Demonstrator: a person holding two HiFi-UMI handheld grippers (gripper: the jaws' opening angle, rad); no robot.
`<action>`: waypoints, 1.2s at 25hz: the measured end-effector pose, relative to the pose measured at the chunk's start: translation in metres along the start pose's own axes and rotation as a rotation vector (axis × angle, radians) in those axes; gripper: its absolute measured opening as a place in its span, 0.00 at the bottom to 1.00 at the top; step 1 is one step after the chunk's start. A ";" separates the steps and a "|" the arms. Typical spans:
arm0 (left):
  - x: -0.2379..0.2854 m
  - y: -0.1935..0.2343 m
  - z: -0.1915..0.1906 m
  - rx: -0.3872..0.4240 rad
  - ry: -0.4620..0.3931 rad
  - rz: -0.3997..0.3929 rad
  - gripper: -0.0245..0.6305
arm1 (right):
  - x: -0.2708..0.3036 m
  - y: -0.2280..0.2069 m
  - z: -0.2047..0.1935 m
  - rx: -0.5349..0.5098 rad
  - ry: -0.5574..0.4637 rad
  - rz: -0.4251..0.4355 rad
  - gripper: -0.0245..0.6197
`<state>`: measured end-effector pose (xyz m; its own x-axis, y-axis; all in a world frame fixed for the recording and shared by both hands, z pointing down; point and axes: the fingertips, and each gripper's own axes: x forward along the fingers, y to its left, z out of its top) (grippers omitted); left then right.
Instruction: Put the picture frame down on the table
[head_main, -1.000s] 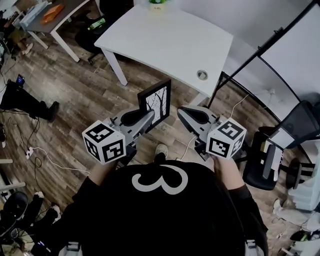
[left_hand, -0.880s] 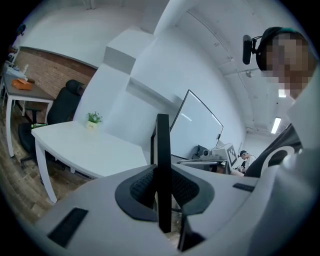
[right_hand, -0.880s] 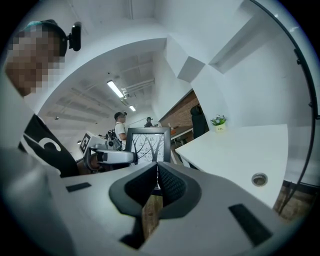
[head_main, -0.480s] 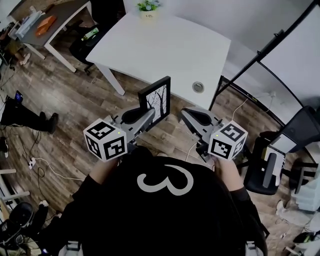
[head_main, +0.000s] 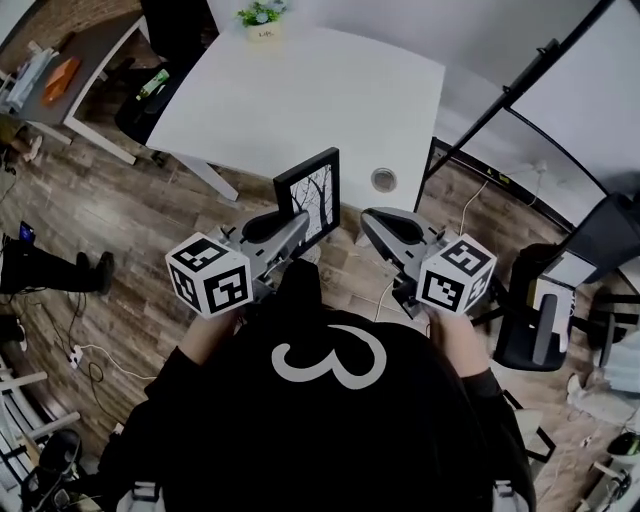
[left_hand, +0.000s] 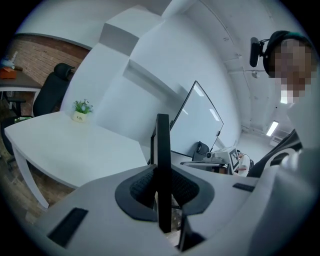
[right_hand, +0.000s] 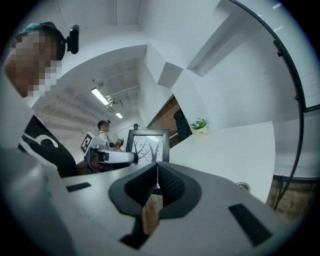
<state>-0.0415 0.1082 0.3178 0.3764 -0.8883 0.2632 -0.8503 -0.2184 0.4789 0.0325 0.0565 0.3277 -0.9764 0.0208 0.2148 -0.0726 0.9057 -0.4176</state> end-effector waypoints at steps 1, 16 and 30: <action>0.005 0.005 0.006 0.003 0.008 -0.008 0.13 | 0.003 -0.006 0.005 0.006 -0.007 -0.009 0.07; 0.092 0.085 0.065 0.040 0.174 -0.130 0.13 | 0.052 -0.102 0.046 0.120 -0.080 -0.158 0.07; 0.151 0.142 0.070 0.015 0.317 -0.234 0.13 | 0.079 -0.167 0.031 0.258 -0.087 -0.306 0.07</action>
<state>-0.1311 -0.0858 0.3667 0.6540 -0.6451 0.3951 -0.7321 -0.4084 0.5452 -0.0389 -0.1065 0.3878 -0.9146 -0.2791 0.2924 -0.4001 0.7283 -0.5564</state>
